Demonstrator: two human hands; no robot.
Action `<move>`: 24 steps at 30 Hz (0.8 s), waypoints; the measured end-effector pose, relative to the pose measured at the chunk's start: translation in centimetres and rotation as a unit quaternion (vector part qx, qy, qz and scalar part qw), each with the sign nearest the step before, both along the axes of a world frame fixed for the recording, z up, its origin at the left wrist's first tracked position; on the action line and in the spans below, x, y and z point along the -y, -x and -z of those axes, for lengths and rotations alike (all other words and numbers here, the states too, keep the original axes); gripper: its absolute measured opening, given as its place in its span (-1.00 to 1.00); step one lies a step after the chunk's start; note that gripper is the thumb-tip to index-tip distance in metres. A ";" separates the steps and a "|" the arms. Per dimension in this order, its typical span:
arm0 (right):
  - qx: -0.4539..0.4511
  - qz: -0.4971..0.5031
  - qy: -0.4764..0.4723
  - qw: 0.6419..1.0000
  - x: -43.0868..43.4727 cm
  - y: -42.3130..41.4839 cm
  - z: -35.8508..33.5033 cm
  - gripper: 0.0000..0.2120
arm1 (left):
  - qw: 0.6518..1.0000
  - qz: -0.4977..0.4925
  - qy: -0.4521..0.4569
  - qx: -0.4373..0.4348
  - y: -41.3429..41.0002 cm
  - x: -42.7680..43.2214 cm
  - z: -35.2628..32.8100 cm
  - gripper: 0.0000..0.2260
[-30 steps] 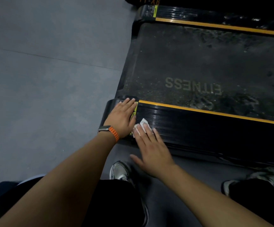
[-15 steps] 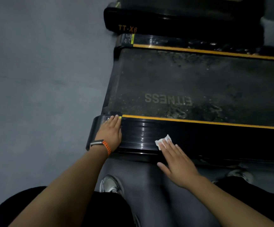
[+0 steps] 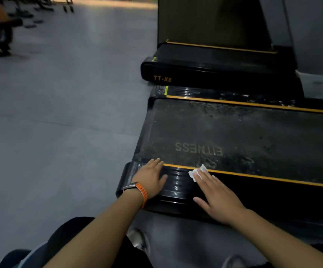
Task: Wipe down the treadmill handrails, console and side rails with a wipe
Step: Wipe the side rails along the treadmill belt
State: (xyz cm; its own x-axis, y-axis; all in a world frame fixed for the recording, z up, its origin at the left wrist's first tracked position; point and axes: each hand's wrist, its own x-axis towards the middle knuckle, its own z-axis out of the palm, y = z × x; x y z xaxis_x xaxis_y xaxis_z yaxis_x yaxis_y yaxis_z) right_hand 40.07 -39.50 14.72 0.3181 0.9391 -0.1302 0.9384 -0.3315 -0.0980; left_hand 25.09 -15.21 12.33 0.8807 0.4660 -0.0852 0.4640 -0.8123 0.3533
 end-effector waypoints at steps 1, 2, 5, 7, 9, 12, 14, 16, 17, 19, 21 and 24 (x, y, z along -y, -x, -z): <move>-0.002 -0.009 -0.007 1.000 -0.7 -0.5 -0.4 -0.17 | 1.000 -0.013 0.000 0.003 -0.2 -0.5 -0.5 -0.42; -0.004 -0.015 -0.012 1.000 -1.6 -1.0 -0.8 -0.16 | 1.000 -0.025 -0.001 0.005 -0.5 -1.0 -0.9 -0.42; -0.018 -0.040 -0.021 0.999 -4.8 -3.2 -0.9 -0.15 | 0.999 -0.051 -0.013 0.005 -2.0 -2.4 -1.4 -0.42; -0.034 -0.055 -0.011 0.998 -7.4 -4.9 -1.2 -0.15 | 0.997 -0.072 -0.004 0.001 -3.3 -3.5 -1.6 -0.43; -0.044 -0.063 -0.011 0.997 -10.2 -6.4 -2.4 -0.15 | 0.996 -0.090 0.004 -0.011 -4.3 -4.6 -2.5 -0.43; -0.051 -0.076 -0.002 0.996 -13.3 -7.3 -6.2 -0.15 | 0.992 -0.122 0.023 -0.021 -4.7 -6.0 -6.1 -0.43; -0.051 -0.087 -0.004 0.995 -15.0 -7.3 -10.3 -0.18 | 0.988 -0.150 0.032 -0.023 -4.1 -6.8 -10.1 -0.43; -0.059 -0.102 -0.008 0.993 -16.8 -6.6 -15.7 -0.18 | 0.984 -0.175 0.039 -0.017 -2.8 -7.5 -15.2 -0.44; -0.058 -0.116 -0.010 0.991 -17.8 -6.1 -18.8 -0.18 | 0.982 -0.185 0.039 -0.017 -1.9 -7.9 -18.1 -0.44; -0.055 -0.152 -0.009 0.987 -19.5 -5.1 -25.3 -0.18 | 0.980 -0.194 0.034 -0.017 0.0 -8.8 -24.0 -0.44; -0.064 -0.179 -0.014 0.982 -21.3 -4.0 -32.1 -0.19 | 0.977 -0.208 0.031 -0.017 1.8 -9.6 -30.7 -0.44; -0.083 -0.189 -0.015 0.978 -23.2 -2.3 -41.4 -0.19 | 0.974 -0.225 0.023 -0.018 4.3 -11.0 -40.4 -0.44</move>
State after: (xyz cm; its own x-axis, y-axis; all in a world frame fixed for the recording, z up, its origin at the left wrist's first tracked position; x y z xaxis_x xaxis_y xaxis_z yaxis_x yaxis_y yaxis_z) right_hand 42.34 -16.30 56.12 -0.0751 0.9897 -0.1220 0.9636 0.0406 -0.2643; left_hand 20.75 -4.19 52.74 0.5850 0.7987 -0.1413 0.7816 -0.5086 0.3612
